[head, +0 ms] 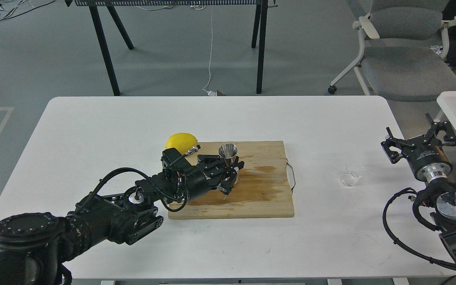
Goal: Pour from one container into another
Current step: 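Lower the jigger upright onto the board and open the left gripper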
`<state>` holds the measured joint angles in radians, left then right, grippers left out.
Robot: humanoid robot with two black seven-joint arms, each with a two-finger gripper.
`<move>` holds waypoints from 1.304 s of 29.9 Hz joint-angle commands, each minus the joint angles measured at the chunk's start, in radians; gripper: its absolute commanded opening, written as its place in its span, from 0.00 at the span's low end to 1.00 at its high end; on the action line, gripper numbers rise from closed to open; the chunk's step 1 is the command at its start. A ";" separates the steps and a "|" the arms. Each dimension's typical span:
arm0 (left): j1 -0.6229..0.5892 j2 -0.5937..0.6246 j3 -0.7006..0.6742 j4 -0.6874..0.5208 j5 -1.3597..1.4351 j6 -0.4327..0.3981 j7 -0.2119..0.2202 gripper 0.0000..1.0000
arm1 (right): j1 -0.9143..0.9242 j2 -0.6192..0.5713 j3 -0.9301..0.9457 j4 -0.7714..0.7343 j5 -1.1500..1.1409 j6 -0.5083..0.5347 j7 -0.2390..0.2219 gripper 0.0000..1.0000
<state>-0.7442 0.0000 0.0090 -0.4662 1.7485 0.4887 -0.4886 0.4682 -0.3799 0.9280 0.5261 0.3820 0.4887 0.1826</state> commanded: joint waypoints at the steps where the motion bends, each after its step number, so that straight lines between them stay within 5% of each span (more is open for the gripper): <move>1: 0.000 0.000 0.000 0.008 -0.001 0.000 0.000 0.13 | -0.002 -0.001 0.000 0.000 0.000 0.000 0.000 1.00; 23: 0.012 0.000 0.002 0.015 -0.003 0.000 0.000 0.40 | -0.003 -0.001 0.000 0.000 0.000 0.000 0.000 1.00; 31: 0.028 0.000 0.002 0.015 -0.003 0.000 0.000 0.79 | -0.005 -0.001 0.000 0.000 0.000 0.000 0.000 1.00; 39: 0.035 0.000 0.000 0.015 -0.003 0.000 0.000 0.86 | -0.011 -0.001 0.002 -0.001 0.000 0.000 0.000 1.00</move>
<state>-0.7103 0.0000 0.0105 -0.4509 1.7456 0.4887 -0.4887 0.4627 -0.3804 0.9291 0.5250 0.3820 0.4887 0.1826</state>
